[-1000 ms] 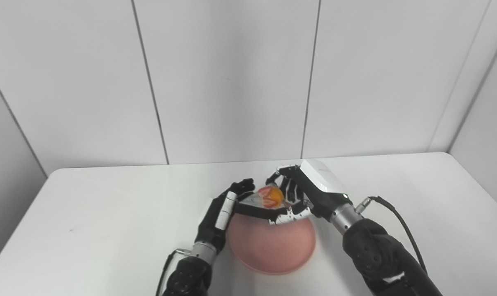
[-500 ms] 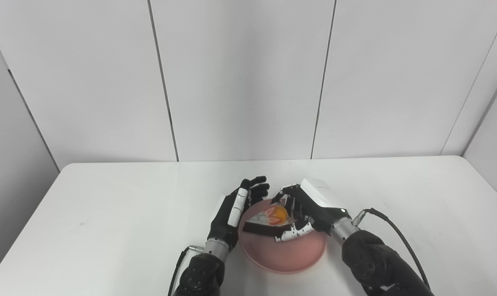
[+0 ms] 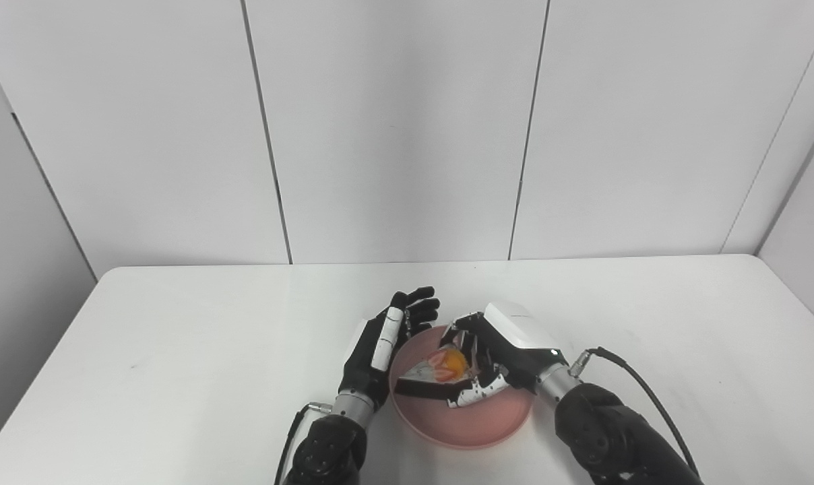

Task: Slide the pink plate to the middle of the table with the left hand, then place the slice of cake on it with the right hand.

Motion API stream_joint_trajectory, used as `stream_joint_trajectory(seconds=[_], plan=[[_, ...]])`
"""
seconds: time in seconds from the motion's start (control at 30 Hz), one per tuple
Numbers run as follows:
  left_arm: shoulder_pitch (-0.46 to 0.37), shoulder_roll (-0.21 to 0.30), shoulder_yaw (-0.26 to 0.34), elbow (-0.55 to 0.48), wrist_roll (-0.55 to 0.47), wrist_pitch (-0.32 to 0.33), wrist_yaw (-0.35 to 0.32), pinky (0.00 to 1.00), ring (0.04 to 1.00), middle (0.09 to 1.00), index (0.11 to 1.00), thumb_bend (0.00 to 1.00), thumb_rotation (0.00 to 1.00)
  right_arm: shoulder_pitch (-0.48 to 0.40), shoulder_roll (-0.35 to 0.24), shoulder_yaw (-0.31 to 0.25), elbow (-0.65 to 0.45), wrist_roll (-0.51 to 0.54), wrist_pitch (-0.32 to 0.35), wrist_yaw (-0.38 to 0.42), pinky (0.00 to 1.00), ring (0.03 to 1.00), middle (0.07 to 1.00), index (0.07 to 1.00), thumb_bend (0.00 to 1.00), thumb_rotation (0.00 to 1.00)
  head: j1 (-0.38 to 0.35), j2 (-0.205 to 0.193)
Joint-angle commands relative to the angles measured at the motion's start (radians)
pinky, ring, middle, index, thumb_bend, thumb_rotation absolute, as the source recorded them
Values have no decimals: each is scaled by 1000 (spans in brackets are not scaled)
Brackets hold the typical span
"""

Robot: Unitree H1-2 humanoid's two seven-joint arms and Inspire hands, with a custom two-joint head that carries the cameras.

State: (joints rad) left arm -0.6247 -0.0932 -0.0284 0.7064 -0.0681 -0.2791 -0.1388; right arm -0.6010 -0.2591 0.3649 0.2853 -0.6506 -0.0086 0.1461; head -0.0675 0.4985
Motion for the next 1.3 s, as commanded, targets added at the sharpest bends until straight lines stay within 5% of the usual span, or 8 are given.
stream_joint_trajectory(seconds=[0.0,0.13,0.2,0.27,0.47,0.9,1.1,1.27], plan=[[18,-4,2,1,-12,-16,-12,828,805,789,746,843,1000,-45,0,-7,-12,9,-35,-14,202,270,471,485,526,6,-1,0],[18,3,-5,-2,-7,-23,-15,813,811,791,758,825,1000,-47,-3,-8,-8,18,-45,-13,247,319,476,489,527,12,-3,0],[20,5,-7,-11,-4,-19,-13,783,799,786,755,807,1000,-48,-11,-2,-10,12,-56,-15,323,403,507,495,520,136,-4,0],[22,6,-8,-19,-7,-15,-15,774,801,803,766,787,1000,-47,-19,3,-24,2,-52,-5,476,555,624,672,880,478,-5,0],[22,12,-10,-25,-12,-17,-29,768,810,818,803,775,1000,-40,-31,7,-55,-21,-33,3,709,797,814,758,998,629,-7,-1],[34,14,6,-57,-26,18,-37,820,811,812,782,784,1000,-14,-17,-25,-91,-32,-50,-62,734,894,935,915,1000,678,-22,0],[46,13,2,-75,-8,8,-7,840,852,827,773,770,994,23,8,-83,-102,20,-130,-175,721,867,899,902,892,822,-18,2],[64,-6,9,-96,51,-33,98,855,858,825,788,800,965,69,76,-198,-53,162,-267,-325,757,849,860,850,797,926,-13,3]])
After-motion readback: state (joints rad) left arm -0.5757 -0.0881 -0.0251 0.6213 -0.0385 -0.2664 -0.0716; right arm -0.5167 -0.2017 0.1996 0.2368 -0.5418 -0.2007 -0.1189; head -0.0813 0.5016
